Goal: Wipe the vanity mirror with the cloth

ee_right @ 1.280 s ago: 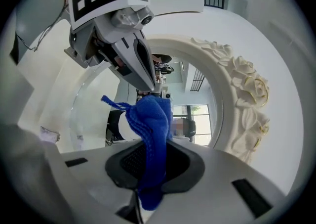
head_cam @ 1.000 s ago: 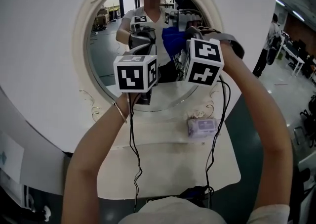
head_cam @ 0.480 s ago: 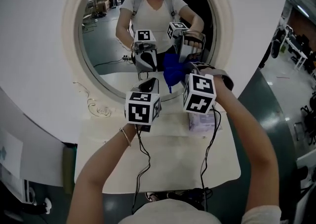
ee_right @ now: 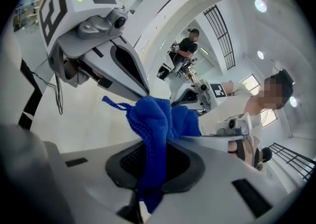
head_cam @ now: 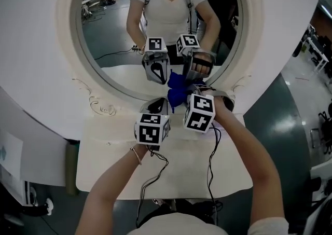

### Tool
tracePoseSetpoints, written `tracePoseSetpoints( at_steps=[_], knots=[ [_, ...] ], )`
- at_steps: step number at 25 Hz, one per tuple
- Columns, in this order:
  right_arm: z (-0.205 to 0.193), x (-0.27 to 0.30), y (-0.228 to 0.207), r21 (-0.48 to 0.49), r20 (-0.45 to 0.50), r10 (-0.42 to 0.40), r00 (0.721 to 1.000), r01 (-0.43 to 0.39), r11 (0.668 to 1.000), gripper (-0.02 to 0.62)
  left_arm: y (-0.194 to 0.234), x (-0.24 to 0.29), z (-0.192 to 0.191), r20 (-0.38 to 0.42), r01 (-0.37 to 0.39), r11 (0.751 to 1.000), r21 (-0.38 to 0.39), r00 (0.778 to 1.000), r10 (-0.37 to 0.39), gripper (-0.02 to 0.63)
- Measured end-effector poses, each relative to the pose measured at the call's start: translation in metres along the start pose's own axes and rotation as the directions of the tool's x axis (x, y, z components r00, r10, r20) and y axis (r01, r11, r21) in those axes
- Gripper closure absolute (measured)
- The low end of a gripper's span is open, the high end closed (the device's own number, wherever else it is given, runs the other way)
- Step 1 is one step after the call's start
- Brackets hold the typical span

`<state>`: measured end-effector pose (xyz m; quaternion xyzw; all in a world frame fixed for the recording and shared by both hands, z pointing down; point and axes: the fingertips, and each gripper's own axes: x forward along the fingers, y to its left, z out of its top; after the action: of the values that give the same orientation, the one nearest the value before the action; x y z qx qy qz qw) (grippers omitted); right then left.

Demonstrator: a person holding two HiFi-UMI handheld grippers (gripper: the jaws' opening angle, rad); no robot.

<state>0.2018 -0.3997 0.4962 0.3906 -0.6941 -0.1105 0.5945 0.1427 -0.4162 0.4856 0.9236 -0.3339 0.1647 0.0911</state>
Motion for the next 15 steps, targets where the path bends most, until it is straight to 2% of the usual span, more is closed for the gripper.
tracePoseSetpoints(
  at_steps=[2, 5, 15],
  knots=[
    [0.004, 0.012, 0.008, -0.008, 0.000, 0.018, 1.000, -0.018, 1.000, 0.529, 0.008, 0.003, -0.020, -0.031, -0.018, 0.999, -0.038, 0.999, 0.017, 0.600],
    [0.007, 0.020, 0.015, -0.029, -0.001, 0.026, 1.000, -0.026, 0.999, 0.529, 0.019, 0.003, -0.039, -0.063, -0.044, 0.998, -0.054, 0.997, 0.041, 0.600],
    [0.007, 0.024, 0.018, -0.031, 0.015, 0.039, 0.999, -0.039, 0.999, 0.529, 0.031, -0.002, -0.043, -0.056, -0.086, 0.994, -0.068, 0.995, 0.082, 0.600]
  ],
)
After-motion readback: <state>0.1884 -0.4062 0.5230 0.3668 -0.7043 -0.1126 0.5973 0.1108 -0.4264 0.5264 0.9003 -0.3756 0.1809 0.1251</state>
